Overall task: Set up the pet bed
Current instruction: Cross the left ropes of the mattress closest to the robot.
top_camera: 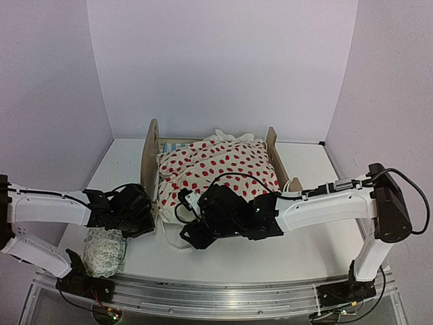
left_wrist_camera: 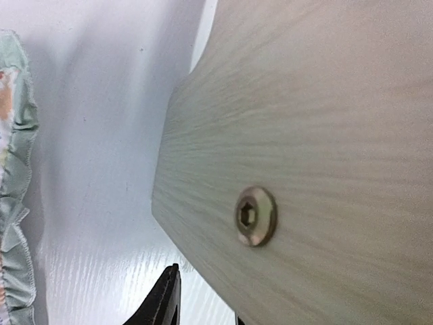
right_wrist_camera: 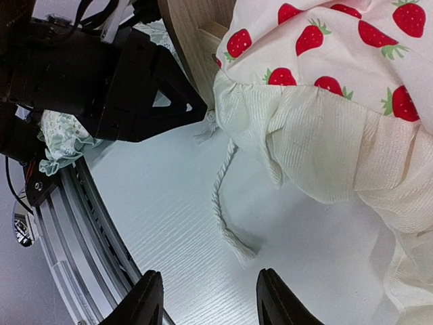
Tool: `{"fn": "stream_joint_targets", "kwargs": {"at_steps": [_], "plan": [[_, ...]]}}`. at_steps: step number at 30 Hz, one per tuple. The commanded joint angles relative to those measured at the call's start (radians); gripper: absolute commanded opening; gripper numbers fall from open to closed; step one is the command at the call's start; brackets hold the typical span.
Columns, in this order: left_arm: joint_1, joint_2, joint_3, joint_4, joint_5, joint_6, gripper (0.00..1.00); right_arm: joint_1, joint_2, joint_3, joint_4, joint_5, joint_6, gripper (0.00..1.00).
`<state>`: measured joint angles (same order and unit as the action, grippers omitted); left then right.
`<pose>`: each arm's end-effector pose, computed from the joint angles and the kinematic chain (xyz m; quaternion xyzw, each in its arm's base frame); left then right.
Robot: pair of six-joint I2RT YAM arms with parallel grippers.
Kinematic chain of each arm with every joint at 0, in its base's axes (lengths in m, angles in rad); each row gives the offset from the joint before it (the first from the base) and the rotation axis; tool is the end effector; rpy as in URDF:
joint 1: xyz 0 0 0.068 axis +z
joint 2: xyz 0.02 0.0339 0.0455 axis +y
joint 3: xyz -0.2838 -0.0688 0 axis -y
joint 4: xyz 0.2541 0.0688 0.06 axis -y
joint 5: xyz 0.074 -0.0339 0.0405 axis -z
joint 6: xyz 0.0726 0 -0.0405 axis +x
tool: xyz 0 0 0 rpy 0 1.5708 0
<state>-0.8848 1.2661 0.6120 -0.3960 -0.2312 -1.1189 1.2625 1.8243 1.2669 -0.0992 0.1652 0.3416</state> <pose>0.1681 -0.1790 0.1517 -0.1416 0.9498 -0.1554 0.2317 0.1491 0.4289 0.2158 -0.3648 0.8173 0.2647 0.3590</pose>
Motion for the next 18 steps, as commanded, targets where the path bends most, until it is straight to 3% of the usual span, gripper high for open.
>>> {"fn": "stream_joint_targets", "kwargs": {"at_steps": [1, 13, 18], "plan": [[-0.005, 0.047, -0.028, 0.059, 0.027, 0.037, 0.28, -0.003, 0.019, 0.046, 0.003, 0.002, -0.001, 0.48], [-0.017, 0.163, -0.033, 0.173, 0.010, 0.047, 0.27, -0.002, -0.015, 0.007, -0.006, 0.017, 0.027, 0.46], [-0.026, 0.224, -0.029, 0.188, -0.002, 0.036, 0.23, -0.002, -0.026, -0.005, -0.016, 0.026, 0.030, 0.46]]}}
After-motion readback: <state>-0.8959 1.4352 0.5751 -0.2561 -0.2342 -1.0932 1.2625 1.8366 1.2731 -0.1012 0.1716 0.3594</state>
